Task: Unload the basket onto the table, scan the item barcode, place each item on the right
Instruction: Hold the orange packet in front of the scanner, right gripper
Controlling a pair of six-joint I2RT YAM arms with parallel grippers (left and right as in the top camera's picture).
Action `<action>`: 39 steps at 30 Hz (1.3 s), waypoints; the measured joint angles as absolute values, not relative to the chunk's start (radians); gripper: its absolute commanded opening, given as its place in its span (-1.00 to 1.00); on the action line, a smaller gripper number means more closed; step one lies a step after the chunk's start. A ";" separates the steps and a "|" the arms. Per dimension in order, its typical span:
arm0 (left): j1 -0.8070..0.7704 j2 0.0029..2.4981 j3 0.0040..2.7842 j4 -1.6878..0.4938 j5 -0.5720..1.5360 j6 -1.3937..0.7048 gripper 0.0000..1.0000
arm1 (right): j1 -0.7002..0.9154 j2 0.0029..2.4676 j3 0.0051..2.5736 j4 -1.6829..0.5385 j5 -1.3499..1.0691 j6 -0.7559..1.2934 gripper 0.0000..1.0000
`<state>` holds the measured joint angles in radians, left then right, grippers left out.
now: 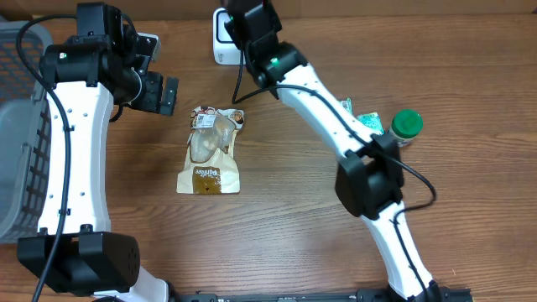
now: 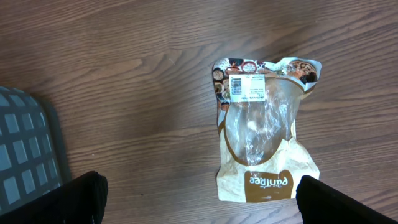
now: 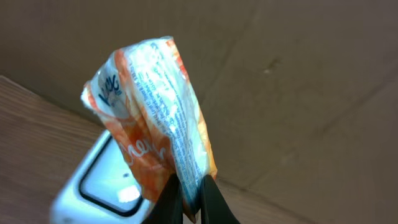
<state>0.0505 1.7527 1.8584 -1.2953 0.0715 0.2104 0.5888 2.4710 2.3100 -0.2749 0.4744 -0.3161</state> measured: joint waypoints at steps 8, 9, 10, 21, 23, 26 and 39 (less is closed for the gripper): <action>0.051 1.753 1.858 -1.295 0.072 0.210 0.99 | 0.588 2.615 2.310 -0.160 0.510 -0.636 -0.92; 0.051 1.753 1.858 -1.295 0.072 0.210 0.99 | 0.588 2.627 2.310 -0.159 0.511 -0.662 -0.92; 0.051 1.753 1.858 -1.295 0.072 0.210 0.99 | 0.588 2.632 2.308 -0.160 0.513 -0.678 -0.92; 0.051 1.753 1.858 -1.295 0.072 0.210 0.99 | 0.589 2.636 2.307 -0.149 0.532 -0.747 -0.92; 0.051 1.753 1.858 -1.295 0.072 0.210 0.99 | 0.591 2.636 2.307 -0.150 0.532 -0.749 -0.92; 0.051 1.753 1.858 -1.295 0.072 0.210 0.99 | 0.595 2.636 2.307 -0.149 0.532 -0.753 -0.92; 0.051 1.753 1.858 -1.295 0.072 0.210 0.99 | 0.610 2.600 2.305 -0.304 0.464 -0.527 -0.92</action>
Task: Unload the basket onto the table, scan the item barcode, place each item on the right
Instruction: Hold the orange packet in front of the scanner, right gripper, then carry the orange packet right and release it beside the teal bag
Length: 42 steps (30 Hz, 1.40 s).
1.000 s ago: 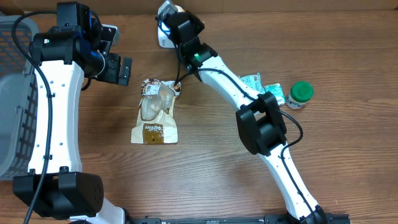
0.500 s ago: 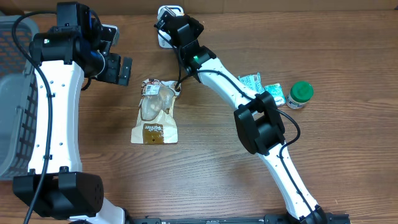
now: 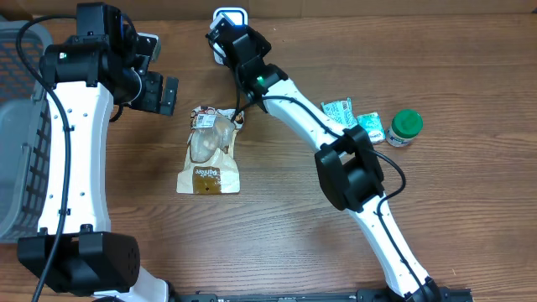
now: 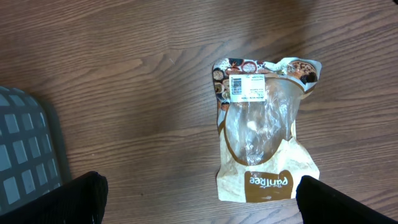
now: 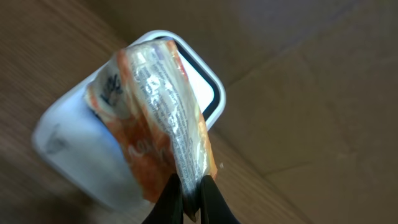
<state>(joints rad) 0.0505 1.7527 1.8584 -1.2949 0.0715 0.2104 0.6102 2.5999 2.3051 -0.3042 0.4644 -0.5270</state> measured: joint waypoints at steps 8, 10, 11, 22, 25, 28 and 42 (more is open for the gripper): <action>0.051 1.753 1.858 -1.295 0.072 0.210 0.99 | 0.608 2.377 2.304 -0.547 0.308 -0.220 -0.92; 0.051 1.753 1.858 -1.296 0.072 0.210 0.99 | 0.606 2.312 2.304 -0.615 0.265 -0.139 -0.92; 0.051 1.753 1.858 -1.295 0.072 0.210 0.99 | 0.603 2.265 2.304 -0.675 0.229 -0.079 -0.92; 0.051 1.753 1.858 -1.295 0.072 0.210 0.99 | 0.424 2.021 2.310 -1.222 -0.095 0.237 -0.92; 0.051 1.753 1.858 -1.295 0.072 0.210 0.99 | 0.359 2.021 2.307 -1.345 -0.131 0.259 -0.92; 0.051 1.753 1.858 -1.295 0.072 0.210 0.99 | 0.312 2.021 2.279 -1.398 -0.147 0.266 -0.92; 0.051 1.753 1.858 -1.295 0.072 0.210 0.99 | 0.145 2.021 1.782 -1.208 -0.176 0.270 -0.92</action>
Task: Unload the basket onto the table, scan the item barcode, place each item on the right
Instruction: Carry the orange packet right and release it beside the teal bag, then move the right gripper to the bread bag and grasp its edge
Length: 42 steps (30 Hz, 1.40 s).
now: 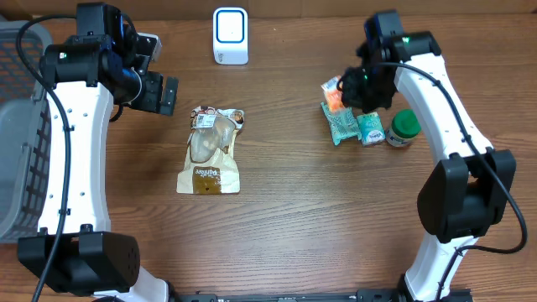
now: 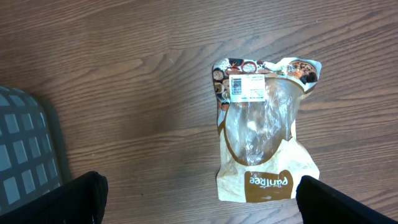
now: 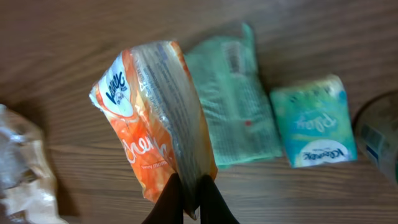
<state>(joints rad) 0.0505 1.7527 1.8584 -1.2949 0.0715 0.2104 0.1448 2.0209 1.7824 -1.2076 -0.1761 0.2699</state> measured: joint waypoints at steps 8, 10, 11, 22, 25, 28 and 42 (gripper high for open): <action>0.051 1.753 1.858 -1.295 0.072 0.210 0.99 | 0.094 2.021 1.591 -1.073 -0.177 0.270 -0.92; 0.051 1.753 1.858 -1.295 0.072 0.210 0.99 | 0.090 2.021 1.565 -1.047 -0.178 0.269 -0.74; 0.051 1.753 1.858 -1.295 0.072 0.210 0.99 | 0.087 2.021 1.557 -1.039 -0.178 0.271 -0.56; 0.051 1.753 1.858 -1.295 0.072 0.210 0.99 | 0.085 2.021 1.584 -1.120 -0.179 0.258 -0.24; 0.051 1.753 1.858 -1.296 0.072 0.210 0.99 | 0.085 2.021 1.671 -1.204 -0.184 0.258 -0.24; 0.051 1.753 1.858 -1.295 0.072 0.210 0.99 | 0.087 2.020 1.778 -1.282 -0.213 0.258 -0.24; 0.051 1.753 1.858 -1.295 0.072 0.210 0.99 | 0.252 2.006 1.862 -1.296 -0.420 0.259 -0.01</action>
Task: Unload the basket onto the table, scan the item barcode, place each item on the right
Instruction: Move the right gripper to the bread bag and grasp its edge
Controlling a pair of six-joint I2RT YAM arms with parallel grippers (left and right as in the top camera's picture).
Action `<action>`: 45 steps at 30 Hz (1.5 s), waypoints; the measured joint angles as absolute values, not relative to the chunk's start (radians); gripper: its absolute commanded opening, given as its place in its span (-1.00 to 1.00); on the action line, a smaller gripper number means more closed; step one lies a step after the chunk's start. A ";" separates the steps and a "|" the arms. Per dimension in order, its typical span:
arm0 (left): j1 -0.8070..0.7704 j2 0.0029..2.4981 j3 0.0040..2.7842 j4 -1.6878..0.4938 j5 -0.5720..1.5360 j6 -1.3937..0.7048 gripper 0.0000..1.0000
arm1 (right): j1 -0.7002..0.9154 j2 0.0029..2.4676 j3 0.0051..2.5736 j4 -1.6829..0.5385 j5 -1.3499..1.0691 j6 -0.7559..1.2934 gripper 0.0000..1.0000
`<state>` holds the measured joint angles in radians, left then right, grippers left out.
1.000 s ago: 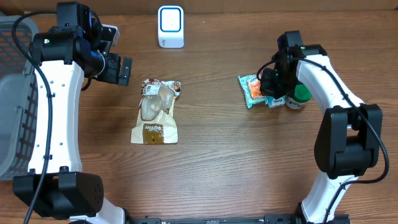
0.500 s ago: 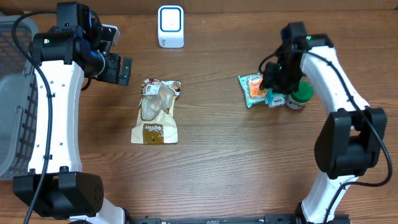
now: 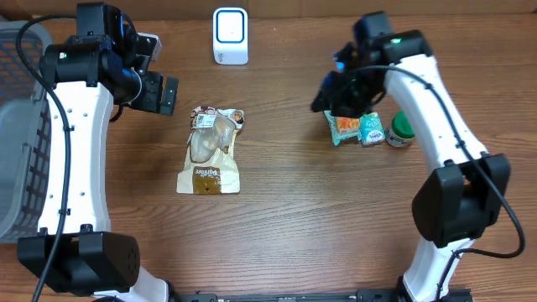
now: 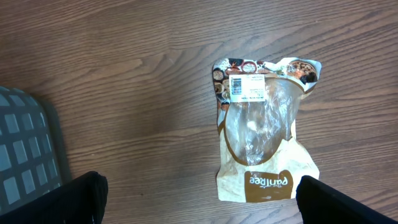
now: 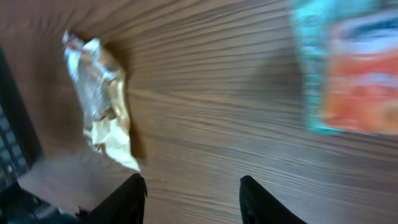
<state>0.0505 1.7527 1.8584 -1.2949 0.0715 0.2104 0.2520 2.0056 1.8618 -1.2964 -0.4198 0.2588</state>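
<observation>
The orange snack packet (image 3: 346, 124) lies on a green packet (image 5: 303, 68) at the right of the table; in the right wrist view the orange packet (image 5: 360, 81) is blurred at the frame's right edge. My right gripper (image 3: 334, 94) hovers just left of it, open and empty (image 5: 196, 202). The white barcode scanner (image 3: 230, 35) stands at the back centre. A brown and clear pouch (image 3: 211, 149) lies flat at centre left, its label up (image 4: 264, 130). My left gripper (image 3: 159, 94) hangs open above and left of the pouch (image 4: 199, 202).
A teal tissue pack (image 3: 372, 129) and a green-lidded jar (image 3: 403, 127) sit right of the orange packet. A grey basket (image 3: 17, 143) stands at the left edge, its corner in the left wrist view (image 4: 25, 149).
My right gripper has opened and let go of the orange packet, which now lies on the green packet. The gripper sits slightly left of it. The left arm and pouch have not moved.
My right gripper held the orange packet up by the scanner at the back, then right over the scanner face. It then had the packet above the group of items at the right. Now the packet lies there and the gripper is open.
</observation>
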 measured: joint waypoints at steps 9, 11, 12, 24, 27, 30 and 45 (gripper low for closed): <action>0.051 1.753 1.858 -1.295 0.072 0.210 0.99 | 0.423 2.006 1.756 -1.160 -0.441 0.295 0.40; 0.051 1.753 1.858 -1.295 0.072 0.210 0.99 | 0.456 2.006 1.715 -1.121 -0.441 0.323 0.41; 0.051 1.753 1.858 -1.295 0.072 0.210 0.99 | 0.475 2.006 1.689 -1.090 -0.442 0.344 0.41; 0.051 1.753 1.858 -1.295 0.072 0.210 0.99 | 0.691 2.006 1.385 -0.599 -0.446 0.607 0.50; 0.051 1.753 1.858 -1.295 0.072 0.210 0.99 | 0.721 2.008 1.304 -0.474 -0.449 0.661 0.50; 0.051 1.753 1.858 -1.295 0.072 0.210 0.99 | 0.727 2.008 1.253 -0.394 -0.448 0.698 0.45; 0.051 1.753 1.858 -1.295 0.072 0.210 0.99 | 0.756 2.008 1.205 -0.214 -0.425 0.801 0.11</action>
<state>0.0505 1.7527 1.8584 -1.2949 0.0715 0.2104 0.7563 2.0075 1.2049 -0.2142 -0.4248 0.8005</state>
